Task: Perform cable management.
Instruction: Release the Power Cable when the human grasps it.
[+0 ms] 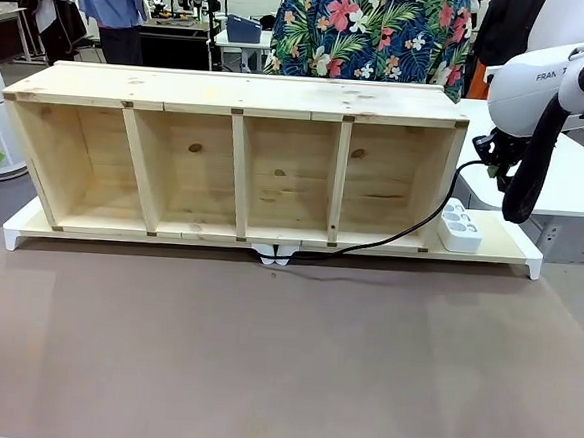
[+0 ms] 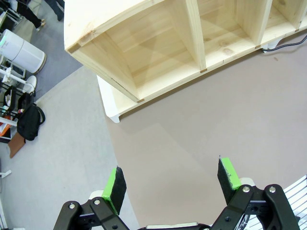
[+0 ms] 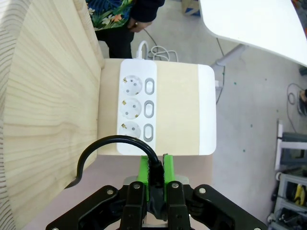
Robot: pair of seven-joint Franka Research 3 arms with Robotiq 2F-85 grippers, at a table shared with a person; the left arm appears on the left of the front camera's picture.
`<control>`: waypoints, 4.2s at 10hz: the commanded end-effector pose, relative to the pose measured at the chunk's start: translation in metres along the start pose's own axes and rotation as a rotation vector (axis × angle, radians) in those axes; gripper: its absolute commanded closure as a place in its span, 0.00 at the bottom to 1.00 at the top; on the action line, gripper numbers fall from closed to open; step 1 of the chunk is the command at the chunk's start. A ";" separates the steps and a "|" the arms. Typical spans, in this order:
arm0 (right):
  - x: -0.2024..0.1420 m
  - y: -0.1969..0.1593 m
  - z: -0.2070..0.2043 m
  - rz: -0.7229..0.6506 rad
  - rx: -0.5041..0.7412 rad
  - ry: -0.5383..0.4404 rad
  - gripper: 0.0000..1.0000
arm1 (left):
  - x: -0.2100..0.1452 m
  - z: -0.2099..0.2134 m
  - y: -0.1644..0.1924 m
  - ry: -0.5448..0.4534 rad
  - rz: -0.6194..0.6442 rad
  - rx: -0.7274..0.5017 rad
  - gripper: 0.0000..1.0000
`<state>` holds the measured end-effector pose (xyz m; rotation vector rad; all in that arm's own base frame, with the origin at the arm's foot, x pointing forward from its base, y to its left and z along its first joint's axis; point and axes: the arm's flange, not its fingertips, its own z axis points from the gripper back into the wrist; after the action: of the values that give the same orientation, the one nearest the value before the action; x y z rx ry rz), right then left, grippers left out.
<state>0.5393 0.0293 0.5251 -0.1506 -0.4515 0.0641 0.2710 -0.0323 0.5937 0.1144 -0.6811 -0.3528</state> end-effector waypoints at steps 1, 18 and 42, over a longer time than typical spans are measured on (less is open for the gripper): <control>0.000 0.000 0.000 0.001 0.001 -0.004 0.85 | 0.001 0.000 0.000 -0.007 0.000 0.003 0.00; 0.000 0.000 0.000 0.000 0.000 0.001 0.85 | 0.001 0.000 0.000 -0.007 0.000 0.003 0.00; -0.002 -0.002 0.000 -0.004 -0.001 0.023 0.00 | 0.001 0.000 0.000 -0.007 0.000 0.003 0.00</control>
<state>0.5371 0.0269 0.5249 -0.1519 -0.4307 0.0579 0.2710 -0.0323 0.5937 0.1144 -0.6811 -0.3528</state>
